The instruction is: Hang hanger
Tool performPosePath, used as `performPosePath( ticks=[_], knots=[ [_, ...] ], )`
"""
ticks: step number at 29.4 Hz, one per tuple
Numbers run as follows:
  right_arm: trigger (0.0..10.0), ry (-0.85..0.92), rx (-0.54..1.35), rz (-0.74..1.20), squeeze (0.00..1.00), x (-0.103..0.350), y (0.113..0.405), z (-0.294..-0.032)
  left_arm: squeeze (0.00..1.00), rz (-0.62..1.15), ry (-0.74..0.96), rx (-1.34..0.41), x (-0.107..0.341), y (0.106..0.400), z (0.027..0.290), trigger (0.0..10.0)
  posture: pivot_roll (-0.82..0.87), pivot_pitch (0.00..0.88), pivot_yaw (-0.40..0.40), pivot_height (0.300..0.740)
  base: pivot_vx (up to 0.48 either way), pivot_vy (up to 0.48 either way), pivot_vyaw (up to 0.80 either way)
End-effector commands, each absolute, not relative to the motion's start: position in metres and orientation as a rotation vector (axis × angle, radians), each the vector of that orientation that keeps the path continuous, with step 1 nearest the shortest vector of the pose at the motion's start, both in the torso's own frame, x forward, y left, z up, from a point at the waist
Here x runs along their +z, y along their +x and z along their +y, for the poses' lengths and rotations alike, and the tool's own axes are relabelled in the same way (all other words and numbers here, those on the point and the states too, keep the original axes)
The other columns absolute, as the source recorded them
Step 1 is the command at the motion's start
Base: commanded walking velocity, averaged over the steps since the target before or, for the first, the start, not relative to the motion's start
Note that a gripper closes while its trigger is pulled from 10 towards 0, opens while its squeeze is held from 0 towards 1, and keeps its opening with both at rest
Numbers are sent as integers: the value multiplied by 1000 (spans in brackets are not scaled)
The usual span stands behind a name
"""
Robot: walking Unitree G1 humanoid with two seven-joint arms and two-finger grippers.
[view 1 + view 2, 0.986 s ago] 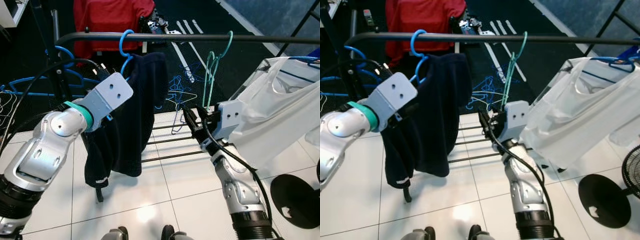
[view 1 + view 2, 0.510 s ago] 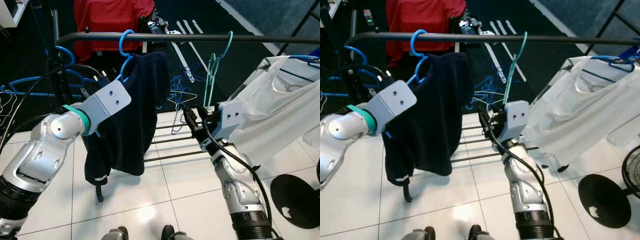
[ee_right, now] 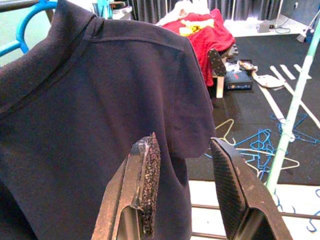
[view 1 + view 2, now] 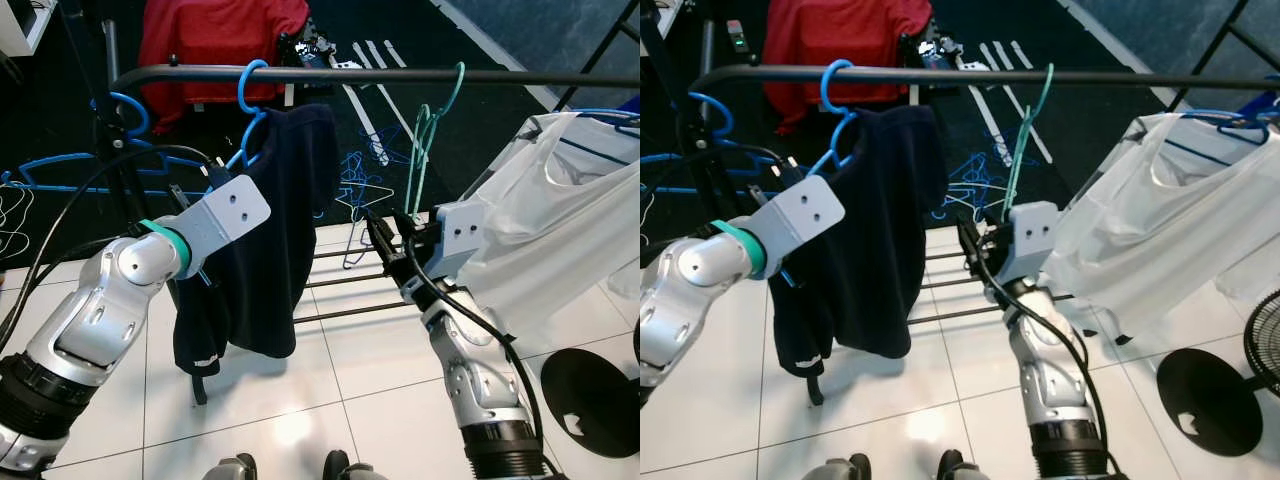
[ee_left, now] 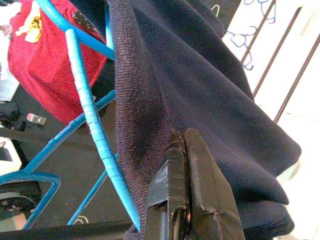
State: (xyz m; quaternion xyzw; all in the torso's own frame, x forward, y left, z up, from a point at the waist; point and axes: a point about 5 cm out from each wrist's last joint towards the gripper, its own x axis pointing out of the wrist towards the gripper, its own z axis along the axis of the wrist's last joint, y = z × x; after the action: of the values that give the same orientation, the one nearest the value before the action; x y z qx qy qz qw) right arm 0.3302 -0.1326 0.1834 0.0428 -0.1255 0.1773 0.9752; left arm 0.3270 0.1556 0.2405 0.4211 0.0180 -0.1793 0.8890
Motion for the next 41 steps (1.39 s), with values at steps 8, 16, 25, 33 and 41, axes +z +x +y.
performPosePath(
  ticks=[8, 16, 25, 33, 41],
  knots=[
    [10000, 89, 352, -247, 0, 180, 330, -133, 1000, -128, 879, -344, 271, 321, 154, 10000, 67, 117, 33, 740, 0, 0, 0],
    [10000, 82, 410, -224, 0, 173, 329, -118, 0, -146, 889, -324, 276, 330, 143, 10000, 66, 109, 46, 740, 0, 0, 0],
    [10000, -121, 549, -146, 0, 146, 321, -104, 0, -52, 879, -341, 258, 335, 145, 10000, 60, 97, 56, 740, 0, 0, 0],
    [10000, -132, 585, -230, 0, 161, 320, -107, 0, 15, 819, -345, 246, 330, 150, 10000, 67, 97, 48, 740, 0, 0, 0],
    [10000, -150, 677, -295, 0, 175, 318, -93, 0, 82, 836, -257, 231, 329, 165, 10000, 74, 104, 8, 740, 0, 0, 0]
  ],
)
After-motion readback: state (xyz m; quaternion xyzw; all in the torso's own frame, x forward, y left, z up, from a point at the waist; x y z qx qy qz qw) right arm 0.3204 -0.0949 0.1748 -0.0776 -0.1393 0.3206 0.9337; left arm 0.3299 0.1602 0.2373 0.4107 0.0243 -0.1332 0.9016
